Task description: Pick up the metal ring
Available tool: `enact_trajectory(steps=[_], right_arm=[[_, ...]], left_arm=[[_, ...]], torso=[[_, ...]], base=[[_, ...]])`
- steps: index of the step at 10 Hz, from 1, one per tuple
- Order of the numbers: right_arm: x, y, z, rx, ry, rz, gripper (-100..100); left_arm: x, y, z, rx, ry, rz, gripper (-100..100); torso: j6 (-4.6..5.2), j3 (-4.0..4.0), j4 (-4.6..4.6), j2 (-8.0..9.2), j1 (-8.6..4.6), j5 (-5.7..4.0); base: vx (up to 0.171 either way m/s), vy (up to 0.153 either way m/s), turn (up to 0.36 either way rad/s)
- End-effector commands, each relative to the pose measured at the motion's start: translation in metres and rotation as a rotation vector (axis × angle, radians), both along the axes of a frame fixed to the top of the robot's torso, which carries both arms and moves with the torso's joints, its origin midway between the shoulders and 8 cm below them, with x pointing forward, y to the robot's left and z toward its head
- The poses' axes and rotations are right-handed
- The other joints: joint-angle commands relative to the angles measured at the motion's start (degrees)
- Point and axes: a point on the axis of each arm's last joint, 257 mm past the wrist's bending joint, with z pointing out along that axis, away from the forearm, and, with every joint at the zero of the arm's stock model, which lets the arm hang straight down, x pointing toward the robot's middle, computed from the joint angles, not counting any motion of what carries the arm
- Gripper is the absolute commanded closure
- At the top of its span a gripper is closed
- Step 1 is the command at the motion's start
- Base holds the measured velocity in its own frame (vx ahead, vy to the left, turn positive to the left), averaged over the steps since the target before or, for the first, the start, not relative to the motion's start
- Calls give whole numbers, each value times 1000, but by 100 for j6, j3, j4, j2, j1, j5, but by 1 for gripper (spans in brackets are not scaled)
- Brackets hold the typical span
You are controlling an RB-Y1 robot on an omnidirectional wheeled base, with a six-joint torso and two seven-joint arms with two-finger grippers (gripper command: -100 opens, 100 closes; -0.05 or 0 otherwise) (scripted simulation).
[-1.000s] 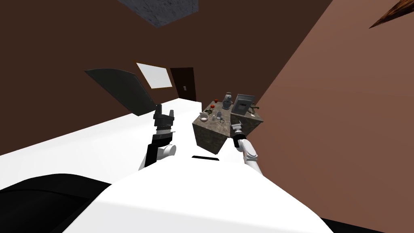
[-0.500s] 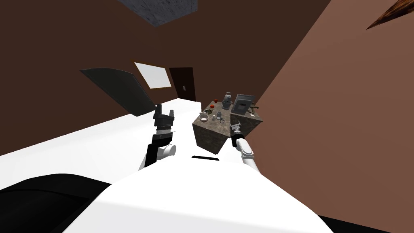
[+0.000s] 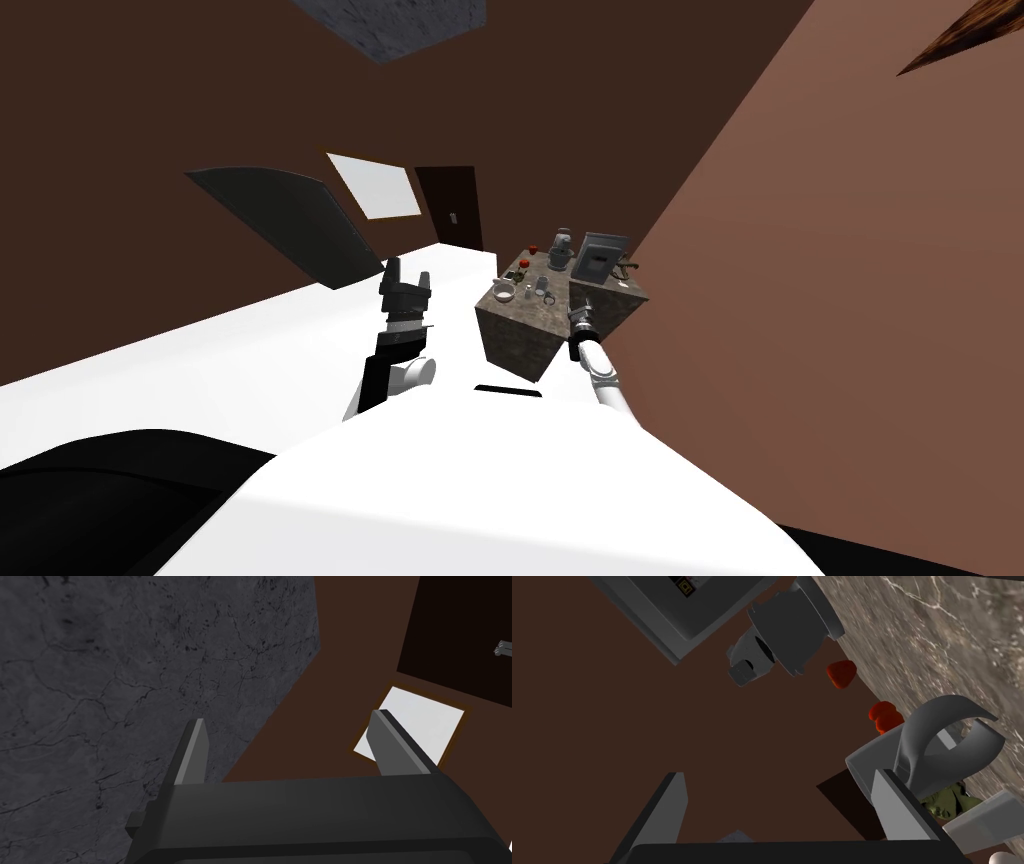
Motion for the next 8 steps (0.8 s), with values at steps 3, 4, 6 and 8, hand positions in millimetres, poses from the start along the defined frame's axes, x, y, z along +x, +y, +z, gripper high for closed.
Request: enact_trajectory(steps=[3,4,6,8], right_arm=[[4,2,-7,-105,21,-10,-100],[7,4,-15,-147,39,-18,-100],[10,9,-22,-208,55,-20,-100],[13,15,-27,-270,69,-19,-100]], left_arm=[[0,0,0,0,0,0,0],[0,0,0,0,0,0,0],[0,0,0,0,0,0,0],[0,0,0,0,0,0,0]], torso=[[0,0,0,0,-2,0],[0,2,1,3,-3,-1],[0,1,0,1,-3,-1],[0,-1,0,-1,-4,-1]], base=[[11,6,-18],[11,1,-39],[16,5,-25],[20,0,-24]])
